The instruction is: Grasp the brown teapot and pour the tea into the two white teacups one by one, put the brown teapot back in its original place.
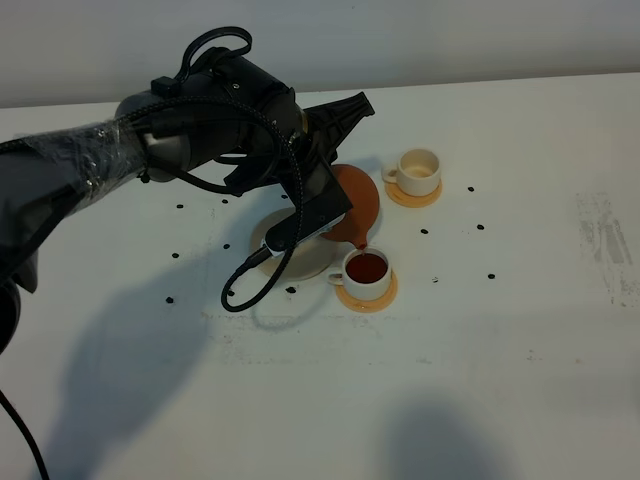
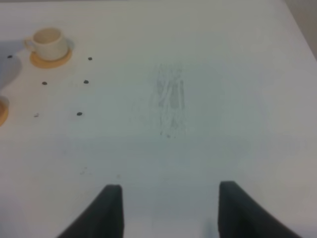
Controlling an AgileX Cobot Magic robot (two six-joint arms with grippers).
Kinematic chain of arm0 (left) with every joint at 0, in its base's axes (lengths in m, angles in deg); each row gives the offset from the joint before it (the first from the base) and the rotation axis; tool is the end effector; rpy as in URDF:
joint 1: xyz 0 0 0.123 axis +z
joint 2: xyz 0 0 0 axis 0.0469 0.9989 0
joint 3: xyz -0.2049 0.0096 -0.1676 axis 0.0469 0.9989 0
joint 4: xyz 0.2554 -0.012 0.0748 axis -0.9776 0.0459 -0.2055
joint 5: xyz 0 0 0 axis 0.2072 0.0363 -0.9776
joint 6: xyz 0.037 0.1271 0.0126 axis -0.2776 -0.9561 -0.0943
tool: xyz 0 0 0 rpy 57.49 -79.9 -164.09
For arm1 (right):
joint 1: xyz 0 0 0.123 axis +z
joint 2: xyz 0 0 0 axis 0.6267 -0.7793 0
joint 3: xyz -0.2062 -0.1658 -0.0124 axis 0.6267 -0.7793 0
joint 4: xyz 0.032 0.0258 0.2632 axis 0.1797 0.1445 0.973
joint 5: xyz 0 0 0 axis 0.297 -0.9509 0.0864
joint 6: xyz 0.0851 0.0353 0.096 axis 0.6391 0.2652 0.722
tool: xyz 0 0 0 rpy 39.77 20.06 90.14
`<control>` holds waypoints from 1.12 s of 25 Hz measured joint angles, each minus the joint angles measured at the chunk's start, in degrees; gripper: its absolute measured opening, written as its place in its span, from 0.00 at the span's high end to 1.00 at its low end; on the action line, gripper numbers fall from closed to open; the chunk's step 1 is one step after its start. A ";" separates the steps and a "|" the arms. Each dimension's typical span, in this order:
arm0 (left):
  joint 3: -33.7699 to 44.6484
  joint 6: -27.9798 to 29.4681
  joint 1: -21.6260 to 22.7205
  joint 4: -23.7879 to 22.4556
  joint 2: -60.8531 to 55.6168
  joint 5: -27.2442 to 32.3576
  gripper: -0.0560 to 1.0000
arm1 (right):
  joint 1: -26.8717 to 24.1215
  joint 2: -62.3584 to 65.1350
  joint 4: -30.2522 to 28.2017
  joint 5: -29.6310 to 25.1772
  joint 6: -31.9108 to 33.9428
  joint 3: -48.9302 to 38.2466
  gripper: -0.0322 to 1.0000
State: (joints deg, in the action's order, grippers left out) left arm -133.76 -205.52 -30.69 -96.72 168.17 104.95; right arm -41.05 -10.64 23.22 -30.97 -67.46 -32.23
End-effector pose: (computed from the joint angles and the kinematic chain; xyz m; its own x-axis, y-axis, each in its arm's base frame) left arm 0.4251 -0.2675 0.1426 0.7944 0.4418 0.4168 0.2298 -0.8538 0.4672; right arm 0.0640 0.0001 0.2614 -0.4740 0.0284 -0.8801 0.0272 0.9995 0.0176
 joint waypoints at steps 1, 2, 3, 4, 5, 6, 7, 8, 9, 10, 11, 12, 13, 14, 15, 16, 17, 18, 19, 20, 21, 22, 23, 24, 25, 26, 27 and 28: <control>0.00 0.00 0.00 0.00 0.00 0.00 0.85 | 0.00 0.00 0.00 0.00 0.00 0.00 0.54; 0.00 0.00 0.00 0.00 0.00 0.00 0.85 | 0.00 0.00 0.00 0.00 0.00 0.00 0.54; 0.00 0.00 0.00 0.00 0.00 0.00 0.85 | 0.00 0.00 0.00 0.00 0.00 0.00 0.54; 0.00 0.00 0.00 0.00 0.00 0.00 0.85 | 0.00 0.00 0.00 0.00 0.00 0.00 0.54; 0.00 0.00 0.00 0.00 0.00 0.00 0.85 | 0.00 0.00 0.00 0.00 0.00 0.00 0.54; 0.00 0.00 0.00 0.00 0.00 0.00 0.85 | 0.00 0.00 0.00 0.00 0.00 0.00 0.54; 0.00 0.00 0.00 0.00 0.00 0.00 0.85 | 0.00 0.00 0.00 0.00 0.00 0.00 0.54; 0.00 0.00 0.00 0.00 0.00 0.00 0.85 | 0.00 0.00 0.00 0.00 0.00 0.00 0.54; 0.00 0.00 0.00 0.00 0.00 -0.05 0.85 | 0.00 0.00 0.00 0.00 0.00 0.00 0.54; 0.00 0.00 0.00 -0.06 0.00 -0.11 0.85 | 0.00 0.00 0.00 0.00 0.00 0.00 0.54; 0.00 0.00 0.00 -0.06 0.00 -0.15 0.85 | 0.00 0.00 0.00 0.00 0.00 0.00 0.54; 0.00 0.00 0.00 -0.06 0.00 -0.17 0.85 | 0.00 0.00 0.00 0.00 0.00 0.00 0.54; 0.00 0.00 0.00 -0.06 0.00 -0.17 0.85 | 0.00 0.00 0.00 0.00 0.00 0.00 0.54; 0.00 0.00 0.00 -0.06 0.00 -0.17 0.85 | 0.00 0.00 0.00 0.00 0.00 0.00 0.54; 0.00 0.00 0.00 0.25 0.00 -0.17 0.85 | 0.00 0.00 0.00 0.00 0.00 0.00 0.54; 0.00 0.00 0.00 0.67 0.00 -0.17 0.85 | 0.00 0.00 0.00 0.00 0.00 0.00 0.54; 0.00 0.00 0.00 1.38 0.00 -0.11 0.85 | 0.00 0.00 0.00 0.00 0.00 0.00 0.54; 0.00 0.00 0.00 2.17 0.00 0.08 0.85 | 0.00 0.00 0.00 0.00 0.00 0.00 0.54; 0.00 0.00 0.00 3.04 0.00 0.23 0.85 | 0.00 0.00 0.00 0.00 0.00 0.00 0.54; 0.00 0.21 0.00 3.66 0.00 0.49 0.85 | 0.00 0.00 0.00 0.00 0.00 0.00 0.54; 0.00 0.69 0.00 4.36 0.00 0.79 0.85 | 0.00 0.00 0.00 0.00 0.00 0.00 0.54; 0.00 1.31 0.00 4.73 0.00 0.87 0.85 | 0.00 0.00 0.00 0.00 0.00 0.00 0.54; 0.00 2.00 0.00 4.86 0.00 0.87 0.85 | 0.00 0.00 0.00 0.00 0.00 0.00 0.54; 0.00 2.63 0.00 5.08 0.00 0.92 0.85 | 0.00 0.00 0.00 0.00 0.00 0.00 0.54; 0.00 3.25 0.00 5.13 0.00 0.94 0.85 | 0.00 0.00 0.00 0.00 0.00 0.00 0.54; 0.00 3.72 0.00 5.19 0.00 1.07 0.85 | 0.00 0.00 0.00 0.00 0.00 0.00 0.54; 0.00 4.29 0.00 5.19 -0.06 1.21 0.85 | 0.00 0.00 0.00 0.00 0.00 0.00 0.54; 0.00 4.69 0.06 5.25 -0.12 1.41 0.85 | 0.00 0.00 0.00 0.00 0.00 0.00 0.54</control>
State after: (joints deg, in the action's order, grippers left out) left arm -133.76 -200.83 -30.63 -91.47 168.05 106.36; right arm -41.05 -10.64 23.22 -30.97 -67.46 -32.23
